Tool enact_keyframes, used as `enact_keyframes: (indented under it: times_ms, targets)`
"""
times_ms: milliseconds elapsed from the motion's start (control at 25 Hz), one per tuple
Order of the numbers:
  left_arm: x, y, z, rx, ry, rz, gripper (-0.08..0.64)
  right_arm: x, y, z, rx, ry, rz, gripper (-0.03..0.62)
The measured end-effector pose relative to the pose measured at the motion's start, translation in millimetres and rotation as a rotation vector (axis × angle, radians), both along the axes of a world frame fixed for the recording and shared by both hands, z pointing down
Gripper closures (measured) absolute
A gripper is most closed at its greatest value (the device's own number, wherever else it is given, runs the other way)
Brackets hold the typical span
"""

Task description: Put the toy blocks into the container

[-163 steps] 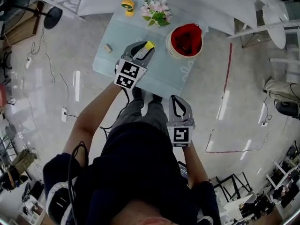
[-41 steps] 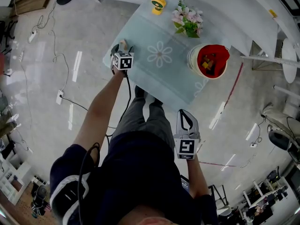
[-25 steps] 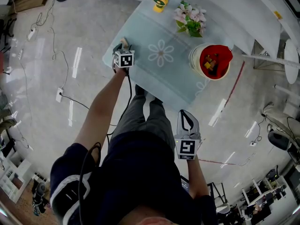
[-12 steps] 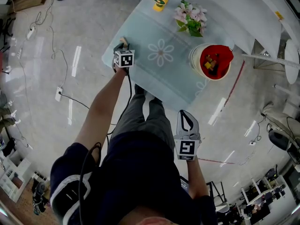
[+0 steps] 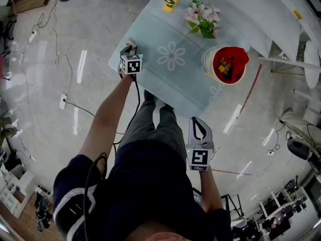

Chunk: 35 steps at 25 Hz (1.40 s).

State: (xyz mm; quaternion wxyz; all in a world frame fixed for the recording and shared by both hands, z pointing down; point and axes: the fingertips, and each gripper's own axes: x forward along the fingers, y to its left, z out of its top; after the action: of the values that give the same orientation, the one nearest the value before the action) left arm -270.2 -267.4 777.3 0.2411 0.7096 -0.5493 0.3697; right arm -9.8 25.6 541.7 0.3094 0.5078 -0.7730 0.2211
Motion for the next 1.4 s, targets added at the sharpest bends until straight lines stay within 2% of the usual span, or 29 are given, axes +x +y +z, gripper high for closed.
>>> enact_keyframes:
  times_ms: [240, 680, 1160, 1280, 1400]
  targets:
    - [6, -5, -31, 0.065, 0.005, 0.038, 0.454, 0, 1, -4, 0.015, 0.006, -0.003, 0.592]
    - [48, -6, -106, 0.177, 0.072, 0.126, 0.456, 3, 4, -12, 0.061, 0.003, 0.018, 0.592]
    - [118, 9, -180, 0.263, 0.183, 0.278, 0.456, 6, 5, -22, 0.115, -0.036, 0.079, 0.592]
    - [140, 16, -195, 0.278, 0.213, 0.316, 0.456, 11, 5, -24, 0.125, -0.005, 0.059, 0.592]
    - [160, 21, -210, 0.293, 0.235, 0.361, 0.456, 14, 0, -27, 0.153, -0.027, 0.097, 0.592]
